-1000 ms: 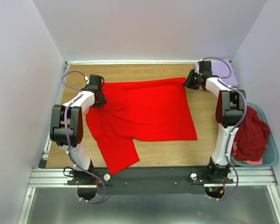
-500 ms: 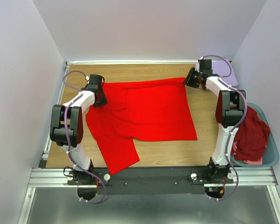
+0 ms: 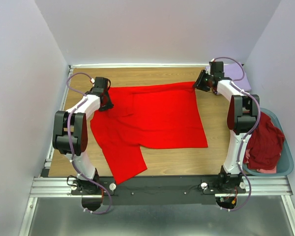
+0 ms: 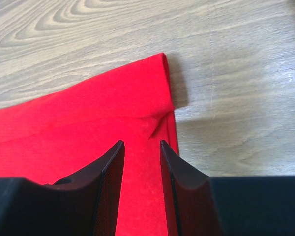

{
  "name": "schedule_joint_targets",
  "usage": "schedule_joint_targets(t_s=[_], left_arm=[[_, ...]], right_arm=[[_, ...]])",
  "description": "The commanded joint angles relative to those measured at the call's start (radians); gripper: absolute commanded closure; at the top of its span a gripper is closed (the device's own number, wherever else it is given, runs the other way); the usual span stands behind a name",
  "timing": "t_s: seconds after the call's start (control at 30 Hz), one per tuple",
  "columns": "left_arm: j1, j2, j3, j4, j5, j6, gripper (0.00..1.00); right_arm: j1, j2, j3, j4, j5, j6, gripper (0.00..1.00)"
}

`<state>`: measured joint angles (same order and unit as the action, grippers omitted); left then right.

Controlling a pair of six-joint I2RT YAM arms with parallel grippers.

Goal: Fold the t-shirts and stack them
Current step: Fold the tshirt

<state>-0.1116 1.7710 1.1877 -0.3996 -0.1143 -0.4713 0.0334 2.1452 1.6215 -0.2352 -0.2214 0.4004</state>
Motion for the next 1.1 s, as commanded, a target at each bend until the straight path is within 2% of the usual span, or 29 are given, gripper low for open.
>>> schedule_joint_targets(t_s=[0.0,0.07,0.13,0.23,0.37,0.6,0.8,1.07], left_arm=[[-0.003,-0.018,-0.002,-0.007,0.022,0.005,0.70],[-0.003,-0.016,0.001,-0.008,0.016,0.007,0.73],[-0.003,-0.013,0.007,-0.015,0.007,0.011,0.81],[-0.003,-0.016,0.010,-0.018,-0.008,0.011,1.00],[0.007,-0.033,0.041,-0.019,-0.021,0.003,1.00],[0.030,0.007,0.257,-0.057,-0.007,0.002,1.00],[0.050,0.051,0.384,-0.056,0.016,-0.009,1.00],[0.069,0.198,0.628,-0.028,0.077,-0.041,1.00]], right_arm=[[-0.009,0.010,0.031,0.002,0.016,0.002,0.58],[-0.015,0.019,0.040,0.002,0.020,-0.002,0.58],[-0.023,0.038,0.061,0.004,0.024,-0.006,0.58],[-0.029,0.065,0.095,0.004,0.017,-0.026,0.58],[-0.029,0.108,0.138,0.000,0.007,-0.060,0.58],[-0.055,0.136,0.147,0.000,-0.076,-0.097,0.57],[-0.055,0.145,0.129,0.002,-0.102,-0.127,0.58],[-0.056,0.214,0.195,0.004,-0.219,-0.163,0.62]])
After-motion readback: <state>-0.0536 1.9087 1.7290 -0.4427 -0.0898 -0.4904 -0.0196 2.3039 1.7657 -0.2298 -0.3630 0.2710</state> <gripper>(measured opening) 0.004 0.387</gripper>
